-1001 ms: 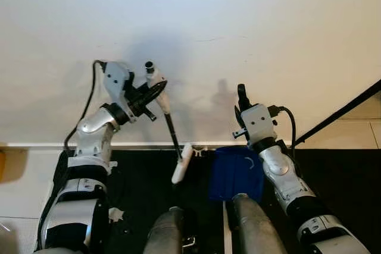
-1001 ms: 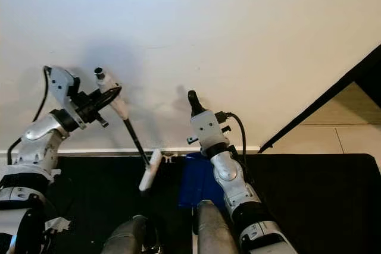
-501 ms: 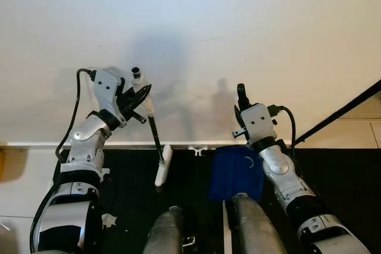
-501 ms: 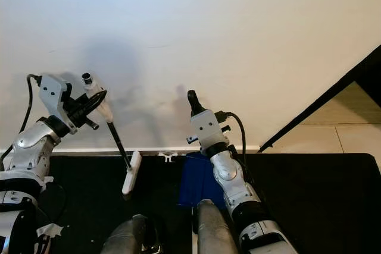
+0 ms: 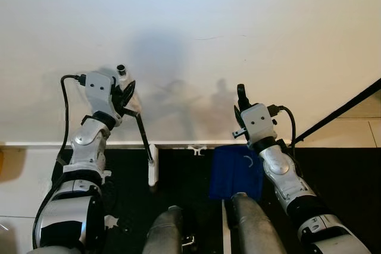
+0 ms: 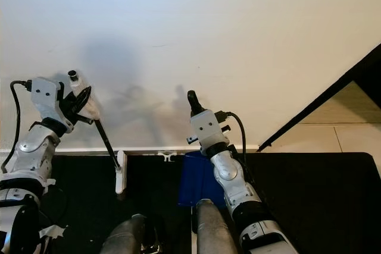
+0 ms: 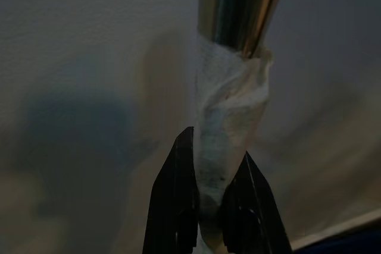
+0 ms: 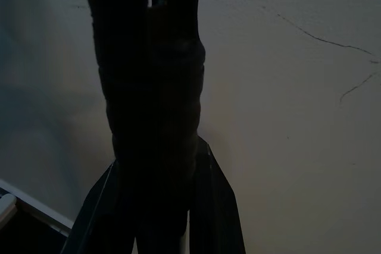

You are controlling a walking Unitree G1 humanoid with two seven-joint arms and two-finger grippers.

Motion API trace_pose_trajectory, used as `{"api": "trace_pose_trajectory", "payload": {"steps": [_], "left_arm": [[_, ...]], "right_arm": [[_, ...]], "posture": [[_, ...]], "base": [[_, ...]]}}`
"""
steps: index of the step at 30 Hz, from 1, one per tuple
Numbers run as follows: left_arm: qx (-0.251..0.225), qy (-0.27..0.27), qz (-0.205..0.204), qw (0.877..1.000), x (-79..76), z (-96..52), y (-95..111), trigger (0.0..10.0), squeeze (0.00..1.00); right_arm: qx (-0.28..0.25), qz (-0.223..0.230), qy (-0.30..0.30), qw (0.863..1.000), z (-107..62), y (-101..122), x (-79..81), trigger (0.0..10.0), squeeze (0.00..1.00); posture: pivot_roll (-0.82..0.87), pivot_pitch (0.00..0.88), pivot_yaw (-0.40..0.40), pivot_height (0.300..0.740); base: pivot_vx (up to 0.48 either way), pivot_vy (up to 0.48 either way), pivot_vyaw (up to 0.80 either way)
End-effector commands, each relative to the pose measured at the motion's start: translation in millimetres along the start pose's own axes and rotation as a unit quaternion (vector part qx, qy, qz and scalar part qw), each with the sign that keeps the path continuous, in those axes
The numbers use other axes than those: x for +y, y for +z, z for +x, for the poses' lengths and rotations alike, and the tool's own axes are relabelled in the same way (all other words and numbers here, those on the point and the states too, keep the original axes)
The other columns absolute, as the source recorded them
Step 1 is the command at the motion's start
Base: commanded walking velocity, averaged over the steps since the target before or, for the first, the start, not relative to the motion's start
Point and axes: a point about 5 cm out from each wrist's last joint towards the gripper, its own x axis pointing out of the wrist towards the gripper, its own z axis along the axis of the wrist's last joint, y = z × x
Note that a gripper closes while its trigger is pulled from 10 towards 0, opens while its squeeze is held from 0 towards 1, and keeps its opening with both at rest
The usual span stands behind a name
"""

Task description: Sweep floor

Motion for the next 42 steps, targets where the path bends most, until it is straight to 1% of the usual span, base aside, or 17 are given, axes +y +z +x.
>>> {"api": "trace_pose_trajectory", "payload": {"steps": [1,9,10,15,17,19,24,25,27,28,29,30,31,32,35,39,42], "left_arm": [[-0.030,0.013,0.001,0.999,-2.6,5.5,7.0,10.0,0.03],[-0.042,0.020,-0.020,0.999,-12.7,16.8,10.6,10.0,0.03],[-0.050,0.007,-0.036,0.998,-23.9,24.9,13.1,10.0,0.03],[-0.059,-0.014,-0.057,0.997,-38.7,34.3,16.8,10.0,0.04],[-0.069,-0.046,-0.091,0.992,-58.3,44.2,20.3,10.0,0.04],[-0.071,-0.055,-0.100,0.991,-63.0,46.1,20.9,10.0,0.04],[-0.094,-0.140,-0.140,0.976,-98.7,56.6,29.6,10.0,0.04],[-0.094,-0.140,-0.140,0.976,-98.7,56.6,29.6,10.0,0.04],[-0.104,-0.188,-0.155,0.964,-115.1,58.8,33.4,10.0,0.04],[-0.104,-0.188,-0.155,0.964,-115.1,58.8,33.4,10.0,0.04],[-0.112,-0.229,-0.173,0.951,-127.0,59.7,37.0,10.0,0.04],[-0.116,-0.246,-0.177,0.946,-130.4,59.8,39.0,10.0,0.04],[-0.116,-0.246,-0.177,0.946,-130.4,59.8,39.0,10.0,0.04],[-0.126,-0.273,-0.186,0.935,-133.6,59.4,43.3,10.0,0.04],[-0.136,-0.295,-0.187,0.927,-133.2,58.1,48.2,10.0,0.03],[-0.158,-0.321,-0.172,0.918,-120.4,51.9,59.4,10.0,0.02],[-0.164,-0.330,-0.157,0.916,-109.6,44.8,63.8,10.0,0.02]], "right_arm": [[0.008,-0.002,0.009,1.000,-7.0,-5.3,2.2,10.0,0.00],[0.003,-0.004,0.014,1.000,-7.2,-2.9,2.0,10.0,0.00],[-0.005,-0.005,0.019,1.000,-4.4,1.2,4.0,10.0,0.00],[-0.010,-0.005,0.021,1.000,-1.2,5.0,4.8,10.0,0.00],[-0.012,-0.006,0.020,1.000,0.2,6.6,3.7,10.0,0.00],[-0.012,-0.006,0.019,1.000,0.3,6.7,3.5,10.0,0.00],[-0.012,-0.006,0.019,1.000,-0.2,7.0,2.7,10.0,0.00],[-0.012,-0.006,0.019,1.000,-0.2,7.0,2.7,10.0,0.00],[-0.011,-0.007,0.018,1.000,0.0,6.4,1.6,10.0,0.00],[-0.011,-0.007,0.018,1.000,0.0,6.4,1.6,10.0,0.00],[-0.010,-0.007,0.016,1.000,0.7,6.3,0.7,10.0,0.00],[-0.010,-0.006,0.015,1.000,1.2,6.4,0.7,10.0,0.00],[-0.010,-0.006,0.015,1.000,1.2,6.4,0.7,10.0,0.00],[-0.010,-0.006,0.015,1.000,2.0,6.6,0.8,10.0,0.00],[-0.010,-0.006,0.015,1.000,2.5,6.8,0.7,10.0,0.00],[-0.009,-0.004,0.013,1.000,3.0,6.4,1.2,10.0,0.00],[-0.007,-0.003,0.014,1.000,3.3,6.0,2.6,10.0,0.00]], "posture": [[-0.12,0.327,0.036,0.740],[-0.16,0.353,0.034,0.740],[-0.18,0.357,0.033,0.740],[-0.18,0.357,0.033,0.740],[-0.19,0.357,0.033,0.740],[-0.19,0.357,0.034,0.740],[-0.19,0.357,0.034,0.740],[-0.19,0.357,0.034,0.740],[-0.18,0.353,0.039,0.740],[-0.18,0.353,0.039,0.740],[-0.18,0.351,0.039,0.740],[-0.17,0.349,0.042,0.740],[-0.17,0.349,0.042,0.740],[-0.17,0.346,0.045,0.740],[-0.16,0.346,0.047,0.740],[-0.14,0.341,0.050,0.740],[-0.13,0.339,0.049,0.740]], "base": [[0.000,0.000,0.00],[0.000,0.000,0.00],[0.000,0.000,0.00],[0.000,0.000,0.00],[0.000,0.000,0.00],[0.000,0.000,0.00],[0.000,0.000,0.00],[0.000,0.000,0.00],[0.000,0.000,0.00],[0.000,0.000,0.00],[0.000,0.000,0.00],[0.000,0.000,0.00],[0.000,0.000,0.00],[0.000,0.000,0.00],[0.000,0.000,0.00],[0.000,0.000,0.00],[0.000,0.000,0.00]]}}
